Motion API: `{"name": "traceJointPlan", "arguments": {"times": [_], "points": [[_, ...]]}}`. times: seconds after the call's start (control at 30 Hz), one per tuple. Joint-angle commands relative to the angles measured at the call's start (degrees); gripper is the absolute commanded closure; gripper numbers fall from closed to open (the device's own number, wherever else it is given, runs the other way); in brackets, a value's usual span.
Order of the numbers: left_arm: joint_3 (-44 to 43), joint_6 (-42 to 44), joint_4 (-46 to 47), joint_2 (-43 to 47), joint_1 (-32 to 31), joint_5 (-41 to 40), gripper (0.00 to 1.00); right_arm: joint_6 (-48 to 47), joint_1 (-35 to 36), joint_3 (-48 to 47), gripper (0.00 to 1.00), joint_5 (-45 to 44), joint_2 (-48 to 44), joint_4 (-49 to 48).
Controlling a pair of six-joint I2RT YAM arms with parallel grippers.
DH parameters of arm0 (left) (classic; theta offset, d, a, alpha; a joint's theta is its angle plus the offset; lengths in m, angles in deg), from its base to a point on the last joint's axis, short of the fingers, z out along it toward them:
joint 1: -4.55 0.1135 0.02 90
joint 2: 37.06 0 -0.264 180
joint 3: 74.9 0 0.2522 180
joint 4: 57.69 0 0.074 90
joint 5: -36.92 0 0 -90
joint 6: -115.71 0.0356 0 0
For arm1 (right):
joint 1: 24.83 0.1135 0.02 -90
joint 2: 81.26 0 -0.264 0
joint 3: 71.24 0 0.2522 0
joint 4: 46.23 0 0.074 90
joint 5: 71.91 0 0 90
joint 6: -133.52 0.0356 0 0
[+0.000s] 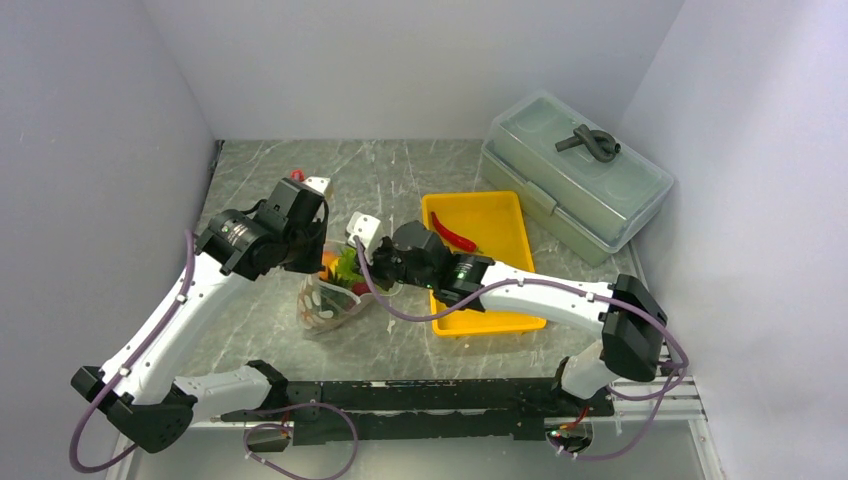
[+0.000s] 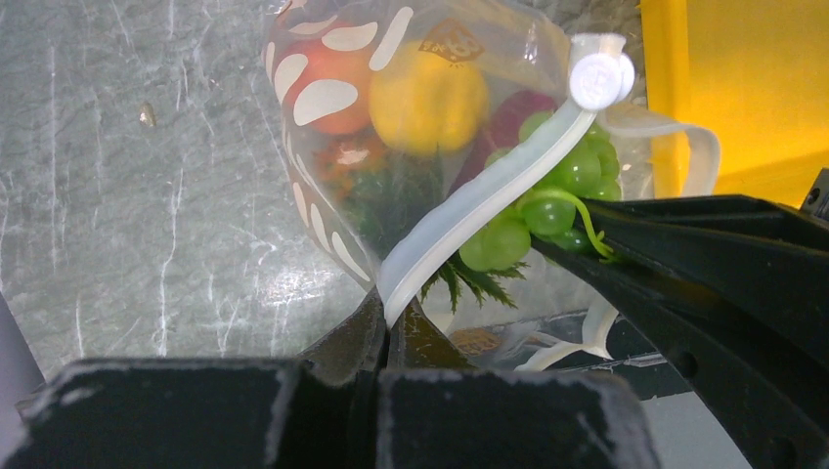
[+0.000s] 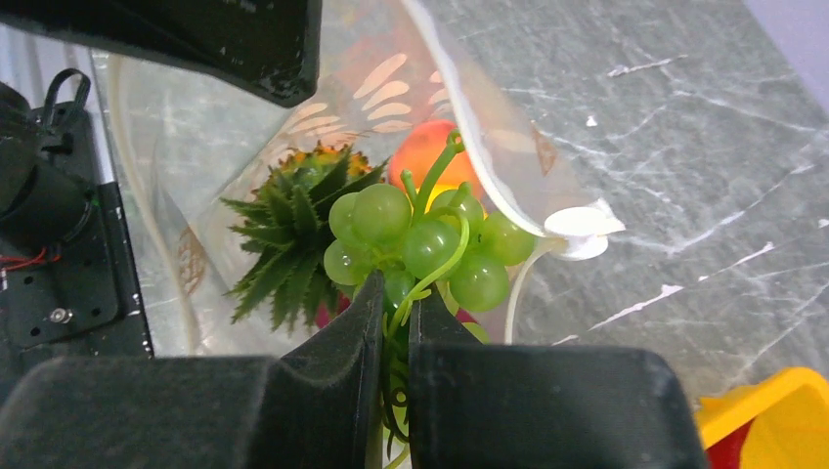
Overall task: Place the food in the zip-top bag and seal the zipper
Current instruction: Place the fake fruit in the zipper food storage bag.
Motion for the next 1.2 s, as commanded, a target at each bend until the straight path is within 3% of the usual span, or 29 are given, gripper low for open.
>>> {"name": "traceJointPlan", "arguments": {"times": [0.0,0.43,0.53,0.63,0.77,1.17], "points": [[-1.18,0.91,1.03,1.28,0.18,0.96,1.0,-3.56,0.38,-4.68,1.0,-3.4,-0.27,-0.91],[-0.54,1.53,2.12,1.44,0.18,2.73,1.0,-4.35,0.39,-6.42,0.96,-5.64,5.32,-5.11],[-0.57,1.64,2.31,1.74,0.2,3.54,1.0,-4.1,0.39,-6.57,0.83,-6.73,6.91,-6.56],[-0.54,1.51,1.9,2.08,0.18,3.48,1.0,-3.33,0.39,-6.81,0.62,-7.07,7.43,-7.06],[0.04,1.3,1.72,2.66,0.18,3.41,1.0,-2.46,0.39,-6.47,0.47,-7.43,6.87,-7.73],[0.0,0.86,1.55,2.71,0.19,2.86,1.0,-0.26,0.39,-5.02,0.45,-7.98,0.58,-6.46]]}}
